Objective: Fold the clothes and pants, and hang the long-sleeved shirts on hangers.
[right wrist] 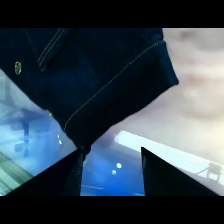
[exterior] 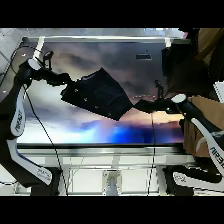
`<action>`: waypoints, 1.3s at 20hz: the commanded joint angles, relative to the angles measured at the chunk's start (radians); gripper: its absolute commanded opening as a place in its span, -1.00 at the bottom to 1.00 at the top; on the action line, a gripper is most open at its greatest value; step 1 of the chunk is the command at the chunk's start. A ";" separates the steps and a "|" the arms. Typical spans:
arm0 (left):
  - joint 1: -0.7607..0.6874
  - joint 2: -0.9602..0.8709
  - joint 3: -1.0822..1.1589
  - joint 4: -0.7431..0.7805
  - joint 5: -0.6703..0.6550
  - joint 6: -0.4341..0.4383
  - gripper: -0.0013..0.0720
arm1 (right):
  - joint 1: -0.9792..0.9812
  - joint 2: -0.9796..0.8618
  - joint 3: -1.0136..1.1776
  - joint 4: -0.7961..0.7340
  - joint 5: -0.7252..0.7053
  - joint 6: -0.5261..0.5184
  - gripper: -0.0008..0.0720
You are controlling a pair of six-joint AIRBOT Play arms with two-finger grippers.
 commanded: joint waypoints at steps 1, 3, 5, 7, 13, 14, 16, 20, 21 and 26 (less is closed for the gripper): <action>-0.004 -0.081 0.041 -0.083 -0.034 0.065 0.61 | 0.046 -0.081 -0.002 0.075 -0.090 -0.003 0.15; -0.004 -0.092 0.041 -0.087 -0.032 0.066 0.61 | 0.046 -0.095 0.022 0.077 -0.108 -0.003 0.15; -0.007 -0.093 0.041 -0.103 -0.026 0.084 0.61 | 0.046 -0.115 0.051 0.090 -0.116 -0.002 0.15; -0.018 -0.095 0.041 -0.141 -0.026 0.114 0.61 | 0.046 -0.159 0.085 0.124 -0.103 -0.002 0.15; -0.060 -0.102 0.041 -0.142 -0.052 0.117 0.61 | 0.055 -0.241 0.176 0.088 -0.089 0.004 0.15; -0.063 -0.102 0.041 -0.143 -0.065 0.117 0.51 | 0.042 -0.238 0.183 0.073 -0.078 0.017 0.15; -0.065 -0.102 0.041 -0.143 -0.113 0.128 -0.83 | 0.005 -0.233 0.203 0.065 -0.023 0.025 0.15; -0.068 -0.102 0.040 -0.104 -0.373 0.169 -0.87 | -0.074 -0.233 0.258 0.053 0.177 0.025 0.08; -0.068 -0.102 0.040 -0.074 -0.464 0.169 -0.88 | -0.093 -0.232 0.272 0.035 0.232 0.024 -0.08; -0.077 0.061 -0.179 -0.047 -0.344 0.093 -0.88 | -0.183 -0.136 0.284 -0.084 0.339 0.026 -0.24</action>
